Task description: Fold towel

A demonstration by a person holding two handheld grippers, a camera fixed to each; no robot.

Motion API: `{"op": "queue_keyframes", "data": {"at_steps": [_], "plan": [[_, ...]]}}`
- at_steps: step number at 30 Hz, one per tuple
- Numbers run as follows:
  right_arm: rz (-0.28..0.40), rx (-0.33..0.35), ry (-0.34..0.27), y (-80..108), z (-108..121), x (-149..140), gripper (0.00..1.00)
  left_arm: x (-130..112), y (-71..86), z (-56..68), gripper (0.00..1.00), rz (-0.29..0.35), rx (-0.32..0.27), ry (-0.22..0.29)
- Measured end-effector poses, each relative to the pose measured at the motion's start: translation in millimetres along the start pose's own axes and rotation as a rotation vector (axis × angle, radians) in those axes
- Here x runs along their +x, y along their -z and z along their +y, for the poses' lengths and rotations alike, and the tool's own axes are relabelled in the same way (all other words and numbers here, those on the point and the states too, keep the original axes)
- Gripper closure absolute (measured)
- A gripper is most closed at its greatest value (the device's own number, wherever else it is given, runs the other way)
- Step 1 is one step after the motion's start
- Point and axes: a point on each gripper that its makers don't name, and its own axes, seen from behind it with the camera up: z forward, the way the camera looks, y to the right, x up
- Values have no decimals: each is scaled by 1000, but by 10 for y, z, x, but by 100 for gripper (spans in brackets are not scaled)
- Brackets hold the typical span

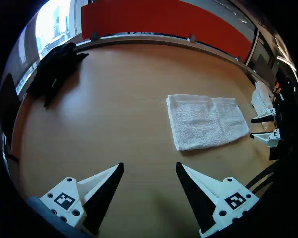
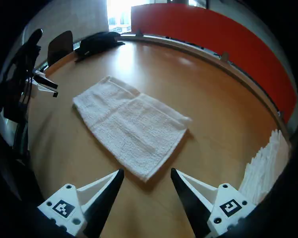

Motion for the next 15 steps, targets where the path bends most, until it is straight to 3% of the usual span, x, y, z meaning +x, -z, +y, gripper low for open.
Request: {"op": "queue_keyframes", "data": {"at_steps": [15], "plan": [[-52,37,6,-83,-22,-193,51,-93,57,-88,2,-7,13,21]]}}
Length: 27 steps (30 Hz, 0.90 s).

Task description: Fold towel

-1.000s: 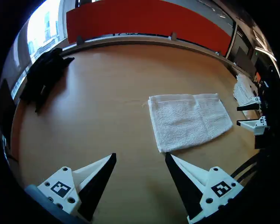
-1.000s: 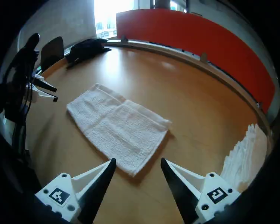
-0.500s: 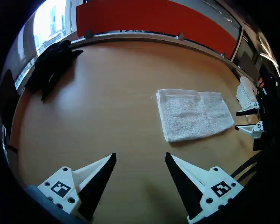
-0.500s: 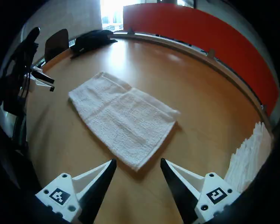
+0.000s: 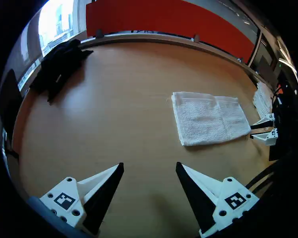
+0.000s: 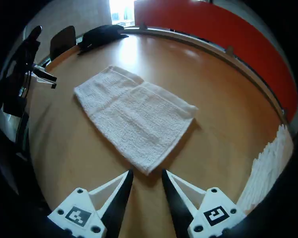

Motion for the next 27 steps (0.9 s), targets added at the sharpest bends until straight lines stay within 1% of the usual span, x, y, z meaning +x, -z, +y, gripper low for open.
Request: {"op": "queue_keyframes", "data": {"at_steps": [3,10,14,15,21,27], "plan": [[-6,3,-1,-19,-4,-13,58,0,3,4,2,1,-2,2],[-6,-5,1,-36,18,-19,79,-1,10,0,3,0,-3,5],[1,-15,2,-41,31,-16,94,-14,12,-3,3,-2,-3,5],[3,-15,1,-40,29,-14,95,-18,11,-3,3,-2,-3,5],[16,-18,-2,-11,-4,10,91,-27,12,-2,3,-4,-2,2],[57,-32,-12,101,5,157,86,2,13,-25,3,-1,2,-2]]}}
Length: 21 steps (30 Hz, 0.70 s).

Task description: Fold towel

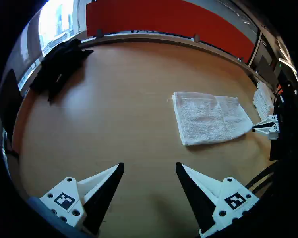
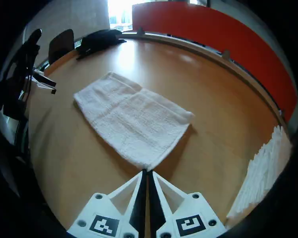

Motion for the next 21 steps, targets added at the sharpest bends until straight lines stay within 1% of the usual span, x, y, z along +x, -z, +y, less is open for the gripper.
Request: {"op": "queue_keyframes", "data": {"at_steps": [5,8,14,21], "plan": [[56,-13,-15,154,43,239,83,44,3,-19,3,7,5,2],[95,-25,-14,270,80,412,81,81,8,-26,3,14,5,5],[144,-60,10,499,193,691,76,146,2,-40,3,22,8,0],[179,-104,49,736,350,891,71,193,6,-22,3,30,8,-6]]}}
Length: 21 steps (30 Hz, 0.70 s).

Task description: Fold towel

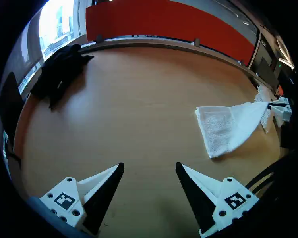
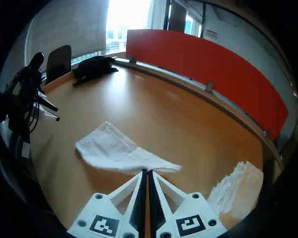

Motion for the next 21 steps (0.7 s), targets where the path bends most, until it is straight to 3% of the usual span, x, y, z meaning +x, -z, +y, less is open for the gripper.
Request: {"op": "queue_keyframes", "data": {"at_steps": [11,21], "plan": [[41,-45,16,236,232,213,63,66,3,54,3,8,-5,-13],[42,-26,42,227,156,238,56,65,-5,69,3,7,-5,-15]]}}
